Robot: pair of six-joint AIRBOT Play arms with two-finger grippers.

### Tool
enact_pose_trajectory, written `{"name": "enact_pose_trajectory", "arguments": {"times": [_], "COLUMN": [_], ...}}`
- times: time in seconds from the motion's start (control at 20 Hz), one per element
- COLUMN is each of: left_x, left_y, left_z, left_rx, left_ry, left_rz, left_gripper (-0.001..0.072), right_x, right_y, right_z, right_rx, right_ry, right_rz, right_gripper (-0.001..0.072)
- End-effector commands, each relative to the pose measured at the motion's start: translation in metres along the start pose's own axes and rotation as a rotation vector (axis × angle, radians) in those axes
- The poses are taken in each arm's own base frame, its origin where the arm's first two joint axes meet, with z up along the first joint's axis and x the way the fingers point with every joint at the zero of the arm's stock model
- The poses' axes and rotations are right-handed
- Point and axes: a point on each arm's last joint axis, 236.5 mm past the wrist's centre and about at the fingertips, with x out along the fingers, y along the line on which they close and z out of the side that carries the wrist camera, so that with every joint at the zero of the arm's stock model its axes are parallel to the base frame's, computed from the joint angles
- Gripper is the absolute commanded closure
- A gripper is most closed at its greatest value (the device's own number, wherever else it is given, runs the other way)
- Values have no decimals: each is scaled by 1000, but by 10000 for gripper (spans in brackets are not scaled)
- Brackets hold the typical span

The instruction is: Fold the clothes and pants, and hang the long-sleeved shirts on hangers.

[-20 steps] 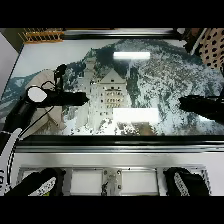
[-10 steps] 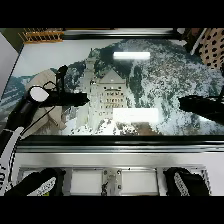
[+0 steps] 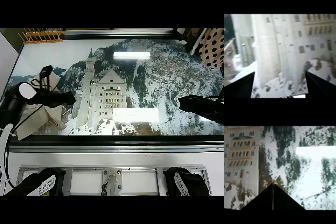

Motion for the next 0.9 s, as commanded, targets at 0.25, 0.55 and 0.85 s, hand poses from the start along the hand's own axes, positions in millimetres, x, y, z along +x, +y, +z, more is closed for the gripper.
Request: {"name": "enact_pose_trajectory", "arguments": {"times": [0.25, 0.55, 0.85], "left_x": [45, 82, 69], "left_y": [130, 136, 76], "left_z": [-63, -53, 14], "left_rx": [-270, -325, -337], "left_ry": [61, 102, -30], "left_rz": [276, 259, 87], "left_gripper": [30, 31, 700], "right_x": [0, 0, 0], "right_y": [0, 0, 0], "right_z": [0, 0, 0], "right_rx": [0, 0, 0], "right_ry": [0, 0, 0], "right_rz": [1, 1, 0], "right_gripper": [701, 701, 701]}}
